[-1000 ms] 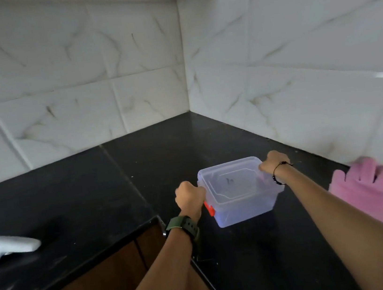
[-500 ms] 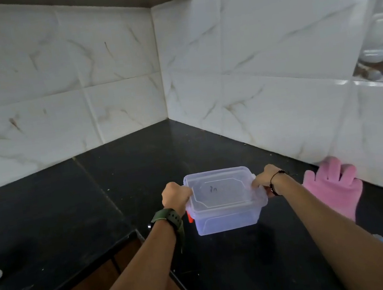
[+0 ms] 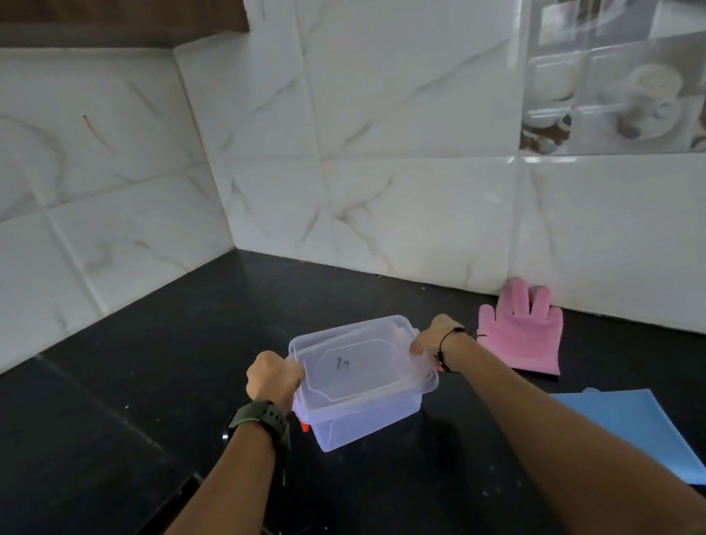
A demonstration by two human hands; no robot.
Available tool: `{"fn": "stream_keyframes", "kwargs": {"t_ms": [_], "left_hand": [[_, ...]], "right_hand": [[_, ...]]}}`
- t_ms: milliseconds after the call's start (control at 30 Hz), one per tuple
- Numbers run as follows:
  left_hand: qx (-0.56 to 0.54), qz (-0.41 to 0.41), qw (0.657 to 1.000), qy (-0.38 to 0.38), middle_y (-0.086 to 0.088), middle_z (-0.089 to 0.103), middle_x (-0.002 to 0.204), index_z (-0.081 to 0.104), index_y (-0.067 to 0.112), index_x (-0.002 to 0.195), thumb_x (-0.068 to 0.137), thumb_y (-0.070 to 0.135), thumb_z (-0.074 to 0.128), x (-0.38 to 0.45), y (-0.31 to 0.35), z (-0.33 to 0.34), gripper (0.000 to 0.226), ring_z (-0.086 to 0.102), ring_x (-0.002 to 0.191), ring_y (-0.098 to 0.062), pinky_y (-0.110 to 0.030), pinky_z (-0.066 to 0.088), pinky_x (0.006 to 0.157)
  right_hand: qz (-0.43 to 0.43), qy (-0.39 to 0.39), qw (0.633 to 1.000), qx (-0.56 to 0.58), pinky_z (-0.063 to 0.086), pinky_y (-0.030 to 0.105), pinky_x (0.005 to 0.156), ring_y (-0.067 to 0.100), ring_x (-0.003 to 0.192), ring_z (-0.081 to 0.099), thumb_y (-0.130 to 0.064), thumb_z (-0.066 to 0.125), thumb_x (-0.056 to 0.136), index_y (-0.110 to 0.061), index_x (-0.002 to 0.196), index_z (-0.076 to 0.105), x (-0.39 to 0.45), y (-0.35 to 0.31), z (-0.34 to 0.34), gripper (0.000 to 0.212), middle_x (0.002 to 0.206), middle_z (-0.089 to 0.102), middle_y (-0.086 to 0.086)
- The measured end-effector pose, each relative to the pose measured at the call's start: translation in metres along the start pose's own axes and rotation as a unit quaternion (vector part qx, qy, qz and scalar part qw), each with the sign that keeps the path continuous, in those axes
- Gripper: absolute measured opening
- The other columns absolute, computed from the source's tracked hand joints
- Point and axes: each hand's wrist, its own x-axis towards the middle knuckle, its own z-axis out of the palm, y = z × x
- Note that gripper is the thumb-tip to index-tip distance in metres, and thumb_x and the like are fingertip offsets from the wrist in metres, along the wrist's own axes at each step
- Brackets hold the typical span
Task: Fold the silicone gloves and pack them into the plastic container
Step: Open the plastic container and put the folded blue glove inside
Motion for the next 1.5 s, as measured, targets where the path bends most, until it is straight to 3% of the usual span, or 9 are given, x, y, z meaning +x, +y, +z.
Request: {"fn": "stream_keyframes", "kwargs": {"t_ms": [267, 433, 667, 767, 867, 1000, 1133, 1267, 1500], "left_hand": [[0.019, 0.059, 0.998, -0.024, -0.005, 0.049, 0.063, 0.043, 0.009, 0.058, 0.085, 0.013, 0.06, -0.012, 0.007, 0.016, 0.033, 0.055, 0.071, -0.026, -0.036, 0.052, 0.07], [0.029, 0.122, 0.989, -0.082, -0.01, 0.056, 0.078, 0.055, 0.0, 0.072, 0.086, 0.016, 0.06, -0.035, 0.03, 0.048, 0.022, 0.06, 0.079, -0.032, -0.035, 0.05, 0.07], [0.042, 0.168, 0.981, -0.086, -0.002, 0.04, 0.055, 0.038, 0.007, 0.055, 0.081, 0.012, 0.061, -0.043, 0.034, 0.066, 0.034, 0.04, 0.051, -0.018, -0.024, 0.036, 0.05], [0.019, 0.205, 0.977, -0.055, 0.001, 0.042, 0.054, 0.044, 0.008, 0.057, 0.081, 0.015, 0.062, -0.055, 0.027, 0.053, 0.031, 0.039, 0.046, -0.012, -0.02, 0.034, 0.045], [-0.07, 0.263, 0.962, -0.039, 0.013, 0.051, 0.067, 0.051, 0.026, 0.078, 0.082, 0.018, 0.066, -0.085, -0.002, 0.037, 0.017, 0.05, 0.058, 0.0, -0.012, 0.038, 0.051], [-0.067, 0.473, 0.874, -0.094, 0.016, 0.061, 0.091, 0.055, 0.027, 0.098, 0.079, 0.015, 0.071, -0.109, -0.069, 0.026, 0.028, 0.06, 0.078, 0.006, -0.012, 0.052, 0.065], [0.099, 0.708, 0.688, -0.124, -0.003, 0.074, 0.088, 0.07, 0.014, 0.087, 0.093, 0.033, 0.052, -0.091, -0.101, 0.033, 0.026, 0.069, 0.084, -0.003, -0.015, 0.057, 0.076], [0.244, 0.757, 0.575, -0.193, 0.006, 0.077, 0.096, 0.075, 0.025, 0.091, 0.06, 0.036, 0.087, -0.067, -0.105, 0.042, 0.035, 0.073, 0.09, -0.006, -0.014, 0.059, 0.074], [0.313, 0.797, 0.466, -0.221, 0.014, 0.075, 0.1, 0.074, 0.036, 0.091, 0.041, 0.045, 0.092, -0.038, -0.118, 0.029, 0.054, 0.072, 0.092, -0.003, -0.012, 0.058, 0.074]], "right_hand": [[0.03, 0.063, 0.997, 0.04, 0.056, 0.042, 0.078, 0.029, 0.082, 0.056, -0.002, 0.067, 0.076, -0.003, 0.076, 0.046, -0.034, 0.029, -0.024, 0.021, 0.093, 0.05, 0.018], [0.089, 0.102, 0.988, 0.069, 0.047, 0.025, 0.035, 0.025, 0.065, 0.056, -0.001, 0.068, 0.078, 0.001, 0.099, 0.049, -0.074, 0.073, -0.054, 0.029, 0.095, 0.054, 0.021], [0.088, 0.132, 0.986, 0.054, 0.054, 0.027, 0.04, 0.025, 0.063, 0.06, -0.004, 0.07, 0.078, 0.003, 0.107, 0.052, -0.101, 0.086, -0.064, 0.035, 0.105, 0.061, 0.025], [0.035, 0.18, 0.982, -0.031, 0.058, 0.041, 0.074, 0.036, 0.084, 0.067, -0.013, 0.069, 0.079, 0.003, 0.087, 0.059, -0.12, 0.086, -0.062, 0.021, 0.098, 0.066, 0.027], [-0.102, 0.248, 0.96, -0.084, 0.054, 0.039, 0.068, 0.029, 0.071, 0.066, -0.016, 0.068, 0.08, -0.009, 0.067, 0.05, -0.156, 0.105, -0.065, 0.023, 0.074, 0.062, 0.013], [-0.275, 0.235, 0.92, -0.149, 0.043, 0.006, 0.059, 0.007, 0.076, 0.06, -0.005, 0.073, 0.077, -0.036, 0.076, 0.046, -0.213, 0.157, -0.063, 0.041, 0.081, 0.055, -0.015], [-0.358, 0.173, 0.834, -0.382, 0.057, 0.015, 0.068, 0.014, 0.075, 0.072, -0.01, 0.093, 0.041, -0.021, 0.089, 0.065, -0.232, 0.196, -0.049, 0.056, 0.087, 0.073, 0.005], [-0.305, 0.12, 0.837, -0.437, 0.062, 0.024, 0.069, 0.01, 0.085, 0.072, -0.026, 0.089, 0.051, -0.021, 0.092, 0.072, -0.224, 0.214, -0.031, 0.045, 0.096, 0.074, 0.0], [-0.234, -0.014, 0.833, -0.502, 0.041, 0.037, 0.107, 0.025, 0.135, 0.037, -0.028, 0.049, 0.093, -0.016, 0.145, 0.026, -0.197, 0.22, -0.003, 0.058, 0.153, 0.029, 0.011]]}}
